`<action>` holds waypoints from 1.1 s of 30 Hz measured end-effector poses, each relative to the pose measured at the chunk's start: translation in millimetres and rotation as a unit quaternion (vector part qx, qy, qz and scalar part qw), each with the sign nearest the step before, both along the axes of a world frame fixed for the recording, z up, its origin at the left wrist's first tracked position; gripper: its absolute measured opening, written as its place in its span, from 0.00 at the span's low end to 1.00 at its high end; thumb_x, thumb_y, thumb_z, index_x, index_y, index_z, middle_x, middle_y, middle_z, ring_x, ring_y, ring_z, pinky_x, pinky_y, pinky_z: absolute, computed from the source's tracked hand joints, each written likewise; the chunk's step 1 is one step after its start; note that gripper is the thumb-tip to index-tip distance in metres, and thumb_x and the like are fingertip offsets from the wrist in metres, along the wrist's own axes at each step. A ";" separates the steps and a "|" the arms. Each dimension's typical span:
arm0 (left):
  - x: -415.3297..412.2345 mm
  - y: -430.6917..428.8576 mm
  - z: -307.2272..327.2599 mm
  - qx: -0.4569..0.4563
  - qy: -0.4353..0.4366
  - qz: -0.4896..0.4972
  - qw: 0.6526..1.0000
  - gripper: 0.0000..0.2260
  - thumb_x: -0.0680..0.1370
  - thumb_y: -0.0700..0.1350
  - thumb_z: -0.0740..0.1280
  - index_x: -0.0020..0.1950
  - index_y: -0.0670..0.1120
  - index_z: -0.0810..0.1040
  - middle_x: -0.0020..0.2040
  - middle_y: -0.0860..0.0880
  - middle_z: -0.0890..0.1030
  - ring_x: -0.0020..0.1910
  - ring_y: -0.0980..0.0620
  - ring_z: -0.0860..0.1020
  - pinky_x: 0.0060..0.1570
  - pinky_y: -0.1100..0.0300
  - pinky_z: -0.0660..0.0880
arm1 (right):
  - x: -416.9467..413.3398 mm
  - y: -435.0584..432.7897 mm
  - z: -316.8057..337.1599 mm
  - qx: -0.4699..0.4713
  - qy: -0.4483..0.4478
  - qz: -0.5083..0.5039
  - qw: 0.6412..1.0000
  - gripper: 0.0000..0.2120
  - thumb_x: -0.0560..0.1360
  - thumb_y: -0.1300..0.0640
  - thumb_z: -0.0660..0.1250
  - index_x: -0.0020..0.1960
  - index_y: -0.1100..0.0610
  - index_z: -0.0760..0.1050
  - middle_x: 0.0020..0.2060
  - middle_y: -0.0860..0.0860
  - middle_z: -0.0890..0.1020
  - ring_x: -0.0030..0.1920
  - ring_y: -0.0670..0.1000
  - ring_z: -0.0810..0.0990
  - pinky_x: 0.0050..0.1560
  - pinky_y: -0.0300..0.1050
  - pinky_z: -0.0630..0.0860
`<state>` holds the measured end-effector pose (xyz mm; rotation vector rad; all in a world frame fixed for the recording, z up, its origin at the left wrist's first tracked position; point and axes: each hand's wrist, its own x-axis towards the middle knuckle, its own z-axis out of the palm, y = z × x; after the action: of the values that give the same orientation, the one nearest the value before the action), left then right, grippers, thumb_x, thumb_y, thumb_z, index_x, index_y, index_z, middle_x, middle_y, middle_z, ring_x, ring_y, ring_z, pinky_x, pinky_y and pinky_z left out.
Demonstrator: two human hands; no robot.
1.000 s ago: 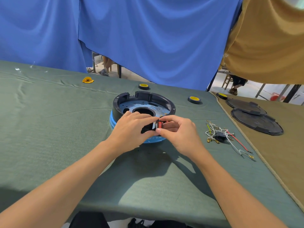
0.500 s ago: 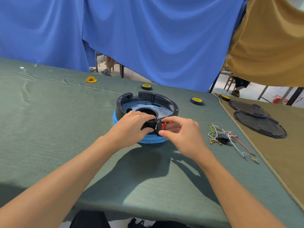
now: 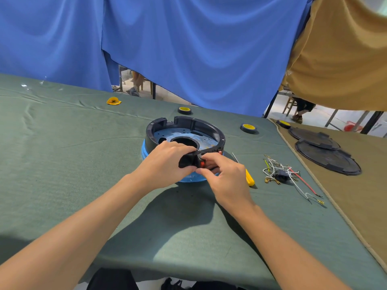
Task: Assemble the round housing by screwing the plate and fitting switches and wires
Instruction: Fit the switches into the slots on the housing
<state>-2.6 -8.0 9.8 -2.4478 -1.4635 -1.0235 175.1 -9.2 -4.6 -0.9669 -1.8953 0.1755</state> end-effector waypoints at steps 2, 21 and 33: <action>0.3 -0.1 0.3 0.002 -0.001 0.002 1.000 0.17 0.75 0.50 0.72 0.60 0.44 0.81 0.50 0.48 0.85 0.51 0.46 0.80 0.53 0.48 0.73 | 2.0 0.7 -1.4 -0.005 0.012 0.002 1.000 0.11 0.69 0.61 0.76 0.52 0.57 0.83 0.40 0.49 0.85 0.39 0.45 0.81 0.43 0.39 0.78; 5.8 -4.4 3.0 -0.009 -0.018 0.016 1.000 0.18 0.72 0.53 0.75 0.55 0.43 0.82 0.47 0.48 0.84 0.47 0.46 0.79 0.51 0.50 0.72 | 9.1 7.2 -2.2 0.197 -0.097 0.021 0.975 0.08 0.70 0.65 0.73 0.49 0.66 0.83 0.40 0.56 0.85 0.39 0.57 0.83 0.43 0.48 0.79; 6.0 -1.7 5.3 -0.009 -0.033 0.024 0.999 0.21 0.71 0.57 0.75 0.58 0.45 0.83 0.48 0.48 0.85 0.47 0.47 0.80 0.50 0.50 0.76 | 15.8 28.3 17.7 -0.077 -0.034 0.089 0.992 0.11 0.69 0.67 0.75 0.51 0.59 0.84 0.41 0.51 0.86 0.41 0.45 0.85 0.50 0.47 0.82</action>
<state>3.3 -9.7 15.1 -2.3992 -1.5500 -1.0955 190.9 19.1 13.1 -0.9152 -2.0543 0.4036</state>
